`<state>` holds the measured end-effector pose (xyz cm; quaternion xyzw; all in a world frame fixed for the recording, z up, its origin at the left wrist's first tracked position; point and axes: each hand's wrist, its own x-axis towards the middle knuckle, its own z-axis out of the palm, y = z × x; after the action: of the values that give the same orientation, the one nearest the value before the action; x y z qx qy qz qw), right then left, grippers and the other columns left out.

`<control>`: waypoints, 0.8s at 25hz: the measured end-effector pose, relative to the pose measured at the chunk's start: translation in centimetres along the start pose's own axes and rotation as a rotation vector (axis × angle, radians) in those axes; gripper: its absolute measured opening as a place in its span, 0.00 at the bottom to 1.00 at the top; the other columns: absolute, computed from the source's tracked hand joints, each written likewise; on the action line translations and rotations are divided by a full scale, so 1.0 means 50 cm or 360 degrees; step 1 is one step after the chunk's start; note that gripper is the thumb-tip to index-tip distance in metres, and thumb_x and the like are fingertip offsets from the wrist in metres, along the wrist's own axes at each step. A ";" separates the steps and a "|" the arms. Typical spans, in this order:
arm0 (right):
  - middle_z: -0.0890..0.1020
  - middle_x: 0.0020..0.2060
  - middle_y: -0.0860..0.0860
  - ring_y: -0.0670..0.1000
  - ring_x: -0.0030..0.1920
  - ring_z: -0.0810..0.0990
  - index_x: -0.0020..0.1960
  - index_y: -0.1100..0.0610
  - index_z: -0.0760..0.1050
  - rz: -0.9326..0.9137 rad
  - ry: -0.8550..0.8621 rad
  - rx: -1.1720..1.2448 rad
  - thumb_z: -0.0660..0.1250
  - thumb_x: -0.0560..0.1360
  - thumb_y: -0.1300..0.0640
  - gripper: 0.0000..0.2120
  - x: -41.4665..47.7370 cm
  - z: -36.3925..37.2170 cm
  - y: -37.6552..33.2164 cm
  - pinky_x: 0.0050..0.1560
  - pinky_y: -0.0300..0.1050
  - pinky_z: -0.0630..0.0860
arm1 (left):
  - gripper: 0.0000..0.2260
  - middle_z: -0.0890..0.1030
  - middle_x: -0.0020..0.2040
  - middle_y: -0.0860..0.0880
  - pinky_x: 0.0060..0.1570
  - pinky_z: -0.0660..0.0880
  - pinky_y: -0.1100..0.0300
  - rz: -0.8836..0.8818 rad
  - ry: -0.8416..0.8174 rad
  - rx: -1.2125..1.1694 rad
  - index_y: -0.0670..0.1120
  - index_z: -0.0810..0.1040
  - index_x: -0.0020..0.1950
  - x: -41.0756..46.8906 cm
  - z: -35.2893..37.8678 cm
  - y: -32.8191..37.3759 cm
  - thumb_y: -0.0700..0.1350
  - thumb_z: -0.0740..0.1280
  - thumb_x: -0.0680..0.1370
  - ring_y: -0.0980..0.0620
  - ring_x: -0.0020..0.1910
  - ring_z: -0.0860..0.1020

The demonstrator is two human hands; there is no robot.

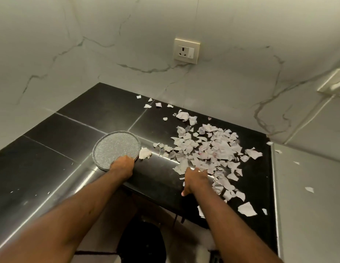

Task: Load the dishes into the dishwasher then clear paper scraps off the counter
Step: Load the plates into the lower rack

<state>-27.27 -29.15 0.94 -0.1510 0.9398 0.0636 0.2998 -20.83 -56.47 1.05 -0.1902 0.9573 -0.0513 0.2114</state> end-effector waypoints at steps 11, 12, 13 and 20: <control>0.73 0.74 0.61 0.63 0.76 0.69 0.78 0.62 0.63 0.0000 0.0030 -0.0001 0.86 0.61 0.42 0.56 0.044 0.018 -0.016 0.78 0.63 0.62 | 0.12 0.80 0.57 0.47 0.48 0.78 0.54 0.0028 0.0324 0.0037 0.46 0.73 0.63 0.029 -0.039 0.020 0.45 0.66 0.80 0.48 0.55 0.81; 0.73 0.74 0.61 0.63 0.77 0.68 0.78 0.62 0.63 -0.0021 0.0047 0.0028 0.86 0.62 0.42 0.55 0.041 0.022 -0.012 0.78 0.63 0.61 | 0.11 0.80 0.56 0.48 0.47 0.78 0.54 0.0062 0.0364 0.0007 0.46 0.73 0.62 0.032 -0.051 0.020 0.44 0.66 0.81 0.48 0.54 0.82; 0.73 0.74 0.61 0.63 0.77 0.67 0.78 0.61 0.63 -0.0036 0.0063 0.0055 0.86 0.63 0.42 0.54 0.035 0.023 -0.007 0.79 0.62 0.60 | 0.10 0.80 0.55 0.48 0.44 0.77 0.54 0.0103 0.0411 -0.0020 0.47 0.73 0.62 0.033 -0.063 0.020 0.43 0.65 0.81 0.48 0.52 0.82; 0.62 0.82 0.56 0.58 0.83 0.57 0.79 0.51 0.67 -0.0212 0.0473 0.0700 0.71 0.78 0.40 0.34 -0.016 0.065 0.053 0.82 0.59 0.52 | 0.11 0.77 0.47 0.50 0.35 0.70 0.57 0.0762 0.0854 -0.0036 0.49 0.70 0.58 -0.008 -0.120 0.130 0.39 0.67 0.79 0.52 0.39 0.73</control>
<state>-25.72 -25.77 -1.16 -0.1515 0.9527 -0.1848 0.1879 -25.28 -50.23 5.47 0.0574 0.9967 -0.0378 -0.0434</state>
